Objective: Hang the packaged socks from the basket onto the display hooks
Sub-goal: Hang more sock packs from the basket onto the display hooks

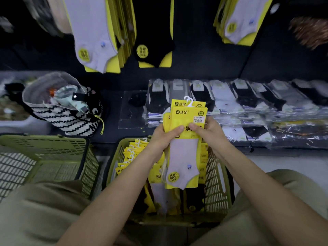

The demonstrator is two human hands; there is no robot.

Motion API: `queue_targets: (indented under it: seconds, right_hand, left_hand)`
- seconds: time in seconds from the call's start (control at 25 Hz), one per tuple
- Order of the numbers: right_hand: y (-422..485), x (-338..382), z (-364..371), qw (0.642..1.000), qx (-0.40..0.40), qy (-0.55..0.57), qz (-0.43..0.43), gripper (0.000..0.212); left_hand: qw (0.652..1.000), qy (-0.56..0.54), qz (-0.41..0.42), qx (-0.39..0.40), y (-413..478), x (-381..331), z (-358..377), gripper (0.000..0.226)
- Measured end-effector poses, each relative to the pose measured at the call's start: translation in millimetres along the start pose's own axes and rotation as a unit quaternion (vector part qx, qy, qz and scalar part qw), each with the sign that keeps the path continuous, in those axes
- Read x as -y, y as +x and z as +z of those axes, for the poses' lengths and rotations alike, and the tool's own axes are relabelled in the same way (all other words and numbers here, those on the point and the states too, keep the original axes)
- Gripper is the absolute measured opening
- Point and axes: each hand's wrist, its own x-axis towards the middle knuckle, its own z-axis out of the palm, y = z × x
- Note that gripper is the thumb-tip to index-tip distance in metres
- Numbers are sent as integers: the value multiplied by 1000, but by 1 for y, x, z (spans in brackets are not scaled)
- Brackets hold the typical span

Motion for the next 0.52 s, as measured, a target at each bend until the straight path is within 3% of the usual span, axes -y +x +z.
queue_targets:
  seconds: [0.08,0.24,0.32,0.52]
  right_hand:
    - [3,25,3,1000,-13,4,-20,35]
    - [9,75,8,996,16,-14,-86,16]
    - [13,96,13,993,32,-28,-108,11]
    - [26,146,25,984,6,9,-177,27]
  left_hand:
    - [1000,-10,22,10,-1,-23,-2,45]
    - [997,-23,64,21,-6,-70,-6,75]
    - [994,-29,105,26,-5,-90,-10,62]
    - [984,-4,179,6,1,-141,-21,49]
